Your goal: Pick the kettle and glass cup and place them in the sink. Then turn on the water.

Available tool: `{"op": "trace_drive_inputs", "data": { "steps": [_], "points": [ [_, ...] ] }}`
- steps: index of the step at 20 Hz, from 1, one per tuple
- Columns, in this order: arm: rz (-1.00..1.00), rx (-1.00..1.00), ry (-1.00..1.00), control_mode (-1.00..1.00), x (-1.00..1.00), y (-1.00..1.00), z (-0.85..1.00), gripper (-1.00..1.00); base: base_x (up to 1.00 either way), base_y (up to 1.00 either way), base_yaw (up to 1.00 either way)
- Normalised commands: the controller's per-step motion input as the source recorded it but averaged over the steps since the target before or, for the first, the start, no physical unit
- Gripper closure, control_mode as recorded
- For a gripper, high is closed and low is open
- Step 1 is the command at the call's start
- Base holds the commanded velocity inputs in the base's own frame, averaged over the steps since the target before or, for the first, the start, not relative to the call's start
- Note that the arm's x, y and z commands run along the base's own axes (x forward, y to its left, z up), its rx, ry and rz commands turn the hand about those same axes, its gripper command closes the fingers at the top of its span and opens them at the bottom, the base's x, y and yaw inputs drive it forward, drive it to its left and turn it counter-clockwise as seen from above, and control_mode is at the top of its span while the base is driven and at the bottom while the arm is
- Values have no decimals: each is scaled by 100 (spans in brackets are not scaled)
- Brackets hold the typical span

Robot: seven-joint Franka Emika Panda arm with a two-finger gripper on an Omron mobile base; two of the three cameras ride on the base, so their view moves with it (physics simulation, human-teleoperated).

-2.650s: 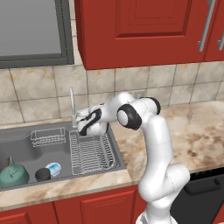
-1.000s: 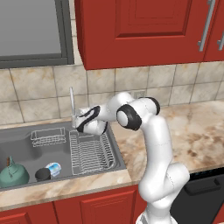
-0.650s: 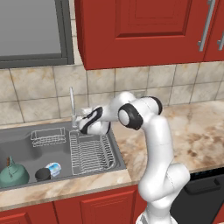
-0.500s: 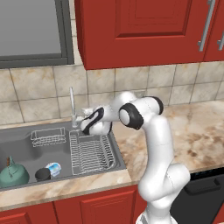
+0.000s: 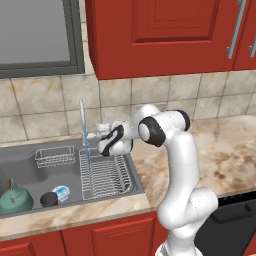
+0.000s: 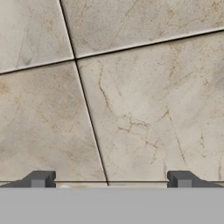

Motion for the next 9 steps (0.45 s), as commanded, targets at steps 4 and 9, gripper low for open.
{"op": "trace_drive_inputs", "data": {
  "steps": [4,9],
  "points": [
    [0,5,-10,-100,6,-53,-12,-100,0,0,0],
    [0,4,-10,-100,7,-52,-11,-100,0,0,0]
  ]
}}
